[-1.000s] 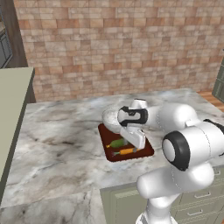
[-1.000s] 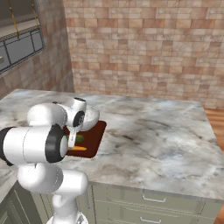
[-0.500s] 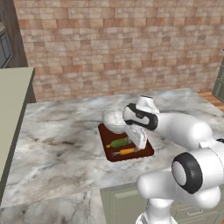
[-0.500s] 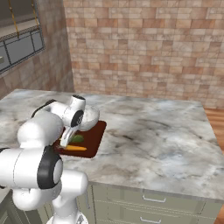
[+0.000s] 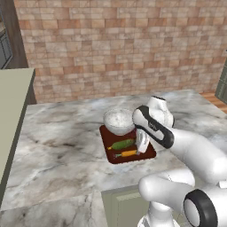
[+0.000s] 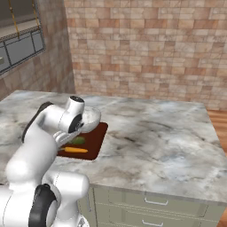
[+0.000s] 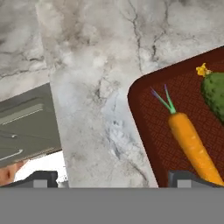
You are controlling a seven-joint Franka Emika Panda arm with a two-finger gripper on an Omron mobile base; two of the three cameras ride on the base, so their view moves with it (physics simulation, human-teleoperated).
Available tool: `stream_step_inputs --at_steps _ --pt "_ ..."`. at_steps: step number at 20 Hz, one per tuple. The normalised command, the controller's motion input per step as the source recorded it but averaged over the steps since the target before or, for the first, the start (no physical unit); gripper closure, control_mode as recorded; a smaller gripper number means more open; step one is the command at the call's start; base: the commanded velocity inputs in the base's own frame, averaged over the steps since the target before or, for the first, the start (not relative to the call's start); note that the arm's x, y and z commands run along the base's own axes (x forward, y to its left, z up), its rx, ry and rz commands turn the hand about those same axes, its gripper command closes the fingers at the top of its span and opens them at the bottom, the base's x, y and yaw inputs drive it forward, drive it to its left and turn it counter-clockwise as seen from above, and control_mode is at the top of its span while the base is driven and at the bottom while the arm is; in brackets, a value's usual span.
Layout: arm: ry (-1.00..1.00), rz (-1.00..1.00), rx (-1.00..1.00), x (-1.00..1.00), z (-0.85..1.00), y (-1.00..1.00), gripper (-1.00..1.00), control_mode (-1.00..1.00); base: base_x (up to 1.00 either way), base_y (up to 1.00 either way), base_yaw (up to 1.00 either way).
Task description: Place the two vegetables and bowl onto the tray for setting up a vegetable dip station.
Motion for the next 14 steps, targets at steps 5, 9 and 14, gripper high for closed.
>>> stream_step_inputs --at_steps 5,9,14 --pt "0.00 -0.39 0.00 -0.40 0.25 0.00 -1.00 -1.00 0.00 0.00 0.00" --pt "0.00 -0.42 0.00 -0.41 0.25 0.00 -1.00 -1.00 0.00 0.00 0.00" --pt "0.00 -0.40 0.00 -0.44 0.26 -0.02 -1.00 -1.00 0.00 0.00 0.00"
